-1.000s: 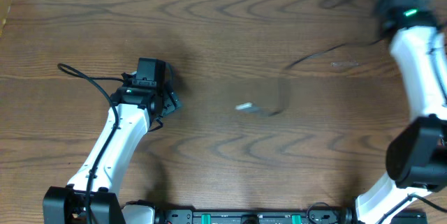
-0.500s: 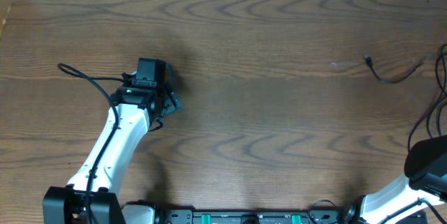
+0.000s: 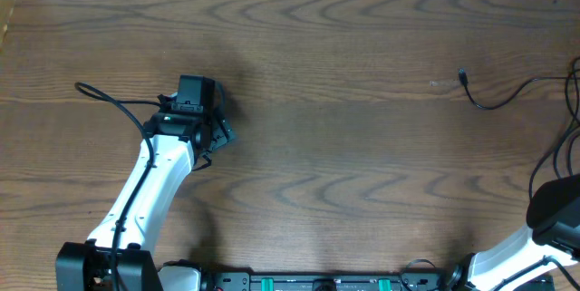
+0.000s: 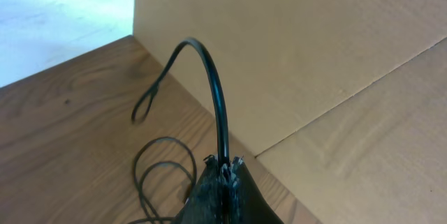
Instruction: Untangle cables
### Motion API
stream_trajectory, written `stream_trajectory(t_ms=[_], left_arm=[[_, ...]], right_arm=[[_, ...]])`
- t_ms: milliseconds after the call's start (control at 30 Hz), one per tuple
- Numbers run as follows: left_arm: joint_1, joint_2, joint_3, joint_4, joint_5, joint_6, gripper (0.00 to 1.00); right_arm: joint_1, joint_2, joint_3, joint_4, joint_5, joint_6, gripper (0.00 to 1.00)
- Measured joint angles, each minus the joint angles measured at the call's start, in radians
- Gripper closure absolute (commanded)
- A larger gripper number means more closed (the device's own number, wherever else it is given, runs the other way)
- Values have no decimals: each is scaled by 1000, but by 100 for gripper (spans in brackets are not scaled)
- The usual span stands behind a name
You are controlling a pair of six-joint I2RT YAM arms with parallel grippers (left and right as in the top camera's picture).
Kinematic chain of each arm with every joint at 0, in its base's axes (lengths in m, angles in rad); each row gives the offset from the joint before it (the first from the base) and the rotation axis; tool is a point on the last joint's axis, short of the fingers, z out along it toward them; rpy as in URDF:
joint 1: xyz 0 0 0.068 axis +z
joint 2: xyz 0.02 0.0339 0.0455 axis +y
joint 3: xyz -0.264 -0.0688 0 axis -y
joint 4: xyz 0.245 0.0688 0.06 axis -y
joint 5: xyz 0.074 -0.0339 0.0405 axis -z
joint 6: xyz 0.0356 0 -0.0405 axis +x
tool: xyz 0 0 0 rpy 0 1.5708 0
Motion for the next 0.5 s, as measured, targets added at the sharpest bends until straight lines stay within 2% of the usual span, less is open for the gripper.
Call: stream_trajectory(t_ms=[300, 500], left_arm=[[0, 0, 0, 0, 0, 0, 5], [0, 0, 0, 0, 0, 0, 5]], right_arm=[[-68, 47, -5, 215, 208, -54, 99], [-86, 47, -4, 173, 177, -98, 99]])
